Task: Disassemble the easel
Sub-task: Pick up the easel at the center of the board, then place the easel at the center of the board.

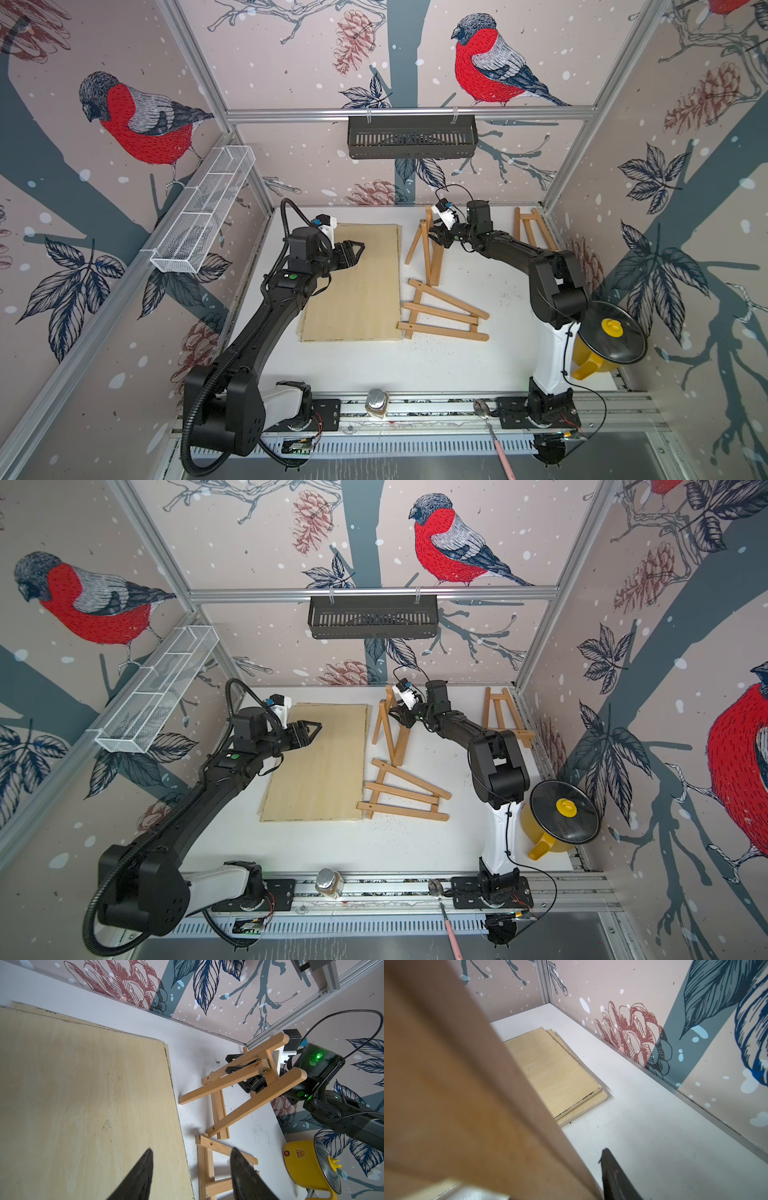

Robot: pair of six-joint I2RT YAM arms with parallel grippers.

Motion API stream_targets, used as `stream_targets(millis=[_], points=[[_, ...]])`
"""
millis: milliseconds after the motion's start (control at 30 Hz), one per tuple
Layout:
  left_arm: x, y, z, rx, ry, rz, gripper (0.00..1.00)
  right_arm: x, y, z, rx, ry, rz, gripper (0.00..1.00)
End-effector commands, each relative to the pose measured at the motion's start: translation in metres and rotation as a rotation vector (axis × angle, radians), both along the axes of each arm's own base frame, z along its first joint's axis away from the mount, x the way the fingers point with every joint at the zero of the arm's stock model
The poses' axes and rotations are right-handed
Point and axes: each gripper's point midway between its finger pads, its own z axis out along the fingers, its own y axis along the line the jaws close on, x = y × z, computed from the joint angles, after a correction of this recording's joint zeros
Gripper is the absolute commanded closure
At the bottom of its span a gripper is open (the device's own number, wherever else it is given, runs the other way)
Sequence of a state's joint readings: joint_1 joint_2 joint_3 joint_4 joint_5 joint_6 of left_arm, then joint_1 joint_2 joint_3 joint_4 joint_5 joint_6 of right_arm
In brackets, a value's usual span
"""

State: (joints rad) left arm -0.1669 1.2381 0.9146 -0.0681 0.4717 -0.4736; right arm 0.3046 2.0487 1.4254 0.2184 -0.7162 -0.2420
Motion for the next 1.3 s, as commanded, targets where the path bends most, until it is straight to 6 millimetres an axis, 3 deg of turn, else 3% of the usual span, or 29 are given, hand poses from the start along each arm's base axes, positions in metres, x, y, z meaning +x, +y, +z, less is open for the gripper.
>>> stream_targets(millis=[0, 233, 433, 567, 733, 767, 933, 1100, 1267], points=[[0.002, -0.002, 0.011, -0.02, -0.049, -0.004, 0.42, -0.005, -0.002, 0.002, 0.002, -0.014, 0.001, 0.62], [0.0, -0.002, 0.009, -0.02, -0.048, -0.008, 0.42, -0.007, -0.011, 0.013, -0.007, -0.062, -0.09, 0.78], [-0.004, -0.002, 0.004, -0.023, -0.044, -0.006, 0.42, -0.012, -0.016, 0.035, -0.015, -0.14, -0.18, 0.84], [-0.006, -0.003, 0.008, -0.029, -0.057, -0.01, 0.42, -0.019, -0.027, 0.066, -0.024, -0.223, -0.291, 0.85], [-0.011, -0.007, 0.013, -0.038, -0.074, -0.018, 0.42, -0.058, -0.024, 0.12, 0.009, -0.273, -0.26, 0.85], [-0.012, -0.007, 0.014, -0.039, -0.078, -0.019, 0.42, -0.04, -0.06, 0.125, -0.033, -0.267, -0.516, 0.86], [-0.017, -0.001, 0.015, -0.024, -0.083, 0.013, 0.42, -0.07, -0.109, 0.154, -0.038, -0.236, -0.732, 0.86], [-0.026, -0.002, 0.025, 0.007, -0.146, -0.016, 0.4, -0.104, -0.154, 0.165, -0.065, -0.182, -0.905, 0.86], [-0.037, -0.003, 0.04, 0.046, -0.24, -0.042, 0.37, -0.118, -0.186, 0.143, -0.162, -0.037, -1.017, 0.86]])
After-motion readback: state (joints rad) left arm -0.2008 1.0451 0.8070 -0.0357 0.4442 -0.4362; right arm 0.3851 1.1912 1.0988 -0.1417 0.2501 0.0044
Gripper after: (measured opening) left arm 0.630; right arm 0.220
